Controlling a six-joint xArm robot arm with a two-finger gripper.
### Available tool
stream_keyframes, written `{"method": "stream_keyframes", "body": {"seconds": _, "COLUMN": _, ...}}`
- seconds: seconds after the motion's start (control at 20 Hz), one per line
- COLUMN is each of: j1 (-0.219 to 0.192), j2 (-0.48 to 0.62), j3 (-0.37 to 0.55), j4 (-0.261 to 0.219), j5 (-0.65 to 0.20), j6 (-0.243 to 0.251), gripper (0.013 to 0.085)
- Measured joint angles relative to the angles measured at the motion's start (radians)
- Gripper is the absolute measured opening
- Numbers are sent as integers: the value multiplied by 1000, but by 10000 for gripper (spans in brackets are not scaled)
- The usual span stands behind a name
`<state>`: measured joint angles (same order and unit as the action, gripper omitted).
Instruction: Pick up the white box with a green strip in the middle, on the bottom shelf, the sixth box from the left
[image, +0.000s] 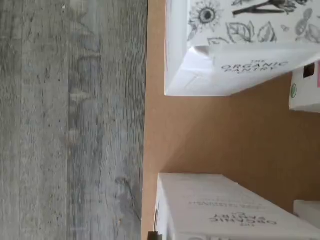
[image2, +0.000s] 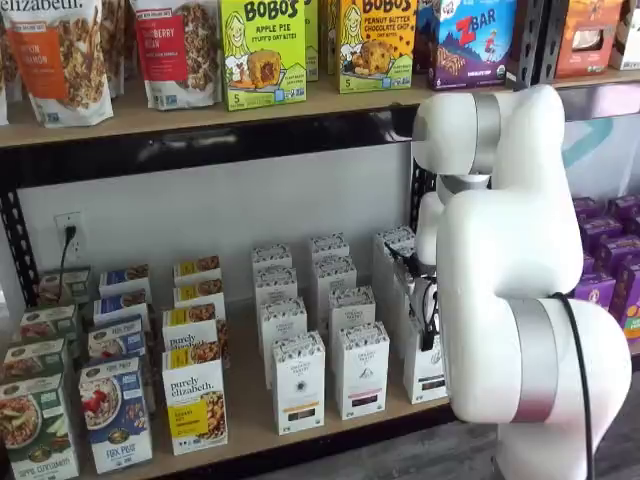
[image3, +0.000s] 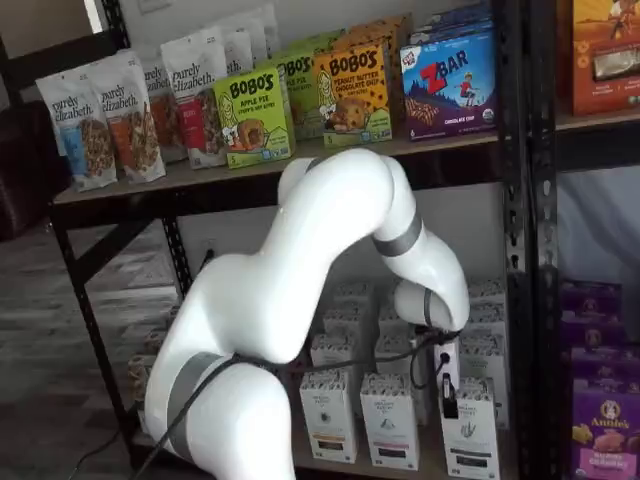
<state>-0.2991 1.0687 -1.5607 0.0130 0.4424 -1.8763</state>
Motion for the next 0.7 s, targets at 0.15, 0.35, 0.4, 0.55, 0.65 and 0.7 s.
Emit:
{"method": "stream_keyframes", "body": {"seconds": 0.15, "j1": 0, "j2": -4, "j3": 3, "j4": -25, "j5": 2, "j6": 22, "gripper": 610}}
{"method": "stream_keyframes", "body": {"seconds": 0.35, "j1": 1, "j2": -11, "j3": 12, "j4": -42, "j5": -2, "j6": 38, "gripper": 530}}
{"method": "stream_keyframes", "body": {"seconds": 0.4, "j1": 2, "j2": -13, "j3": 16, "j4": -40, "j5": -3, "j6": 37, "gripper": 490}}
{"method": "stream_keyframes", "body": {"seconds": 0.55, "j1": 3, "j2": -23, "j3": 32, "j4": -35, "j5": -12, "j6": 35, "gripper": 490}}
{"method": "stream_keyframes", "body": {"seconds": 0.65, "j1": 4, "j2": -34, "j3": 48, "j4": -45, "j5": -13, "j6": 44, "gripper": 490}}
{"method": "stream_keyframes", "body": {"seconds": 0.7, "j1": 4, "j2": -42, "j3": 61, "j4": -48, "j5": -17, "j6": 47, "gripper": 490}}
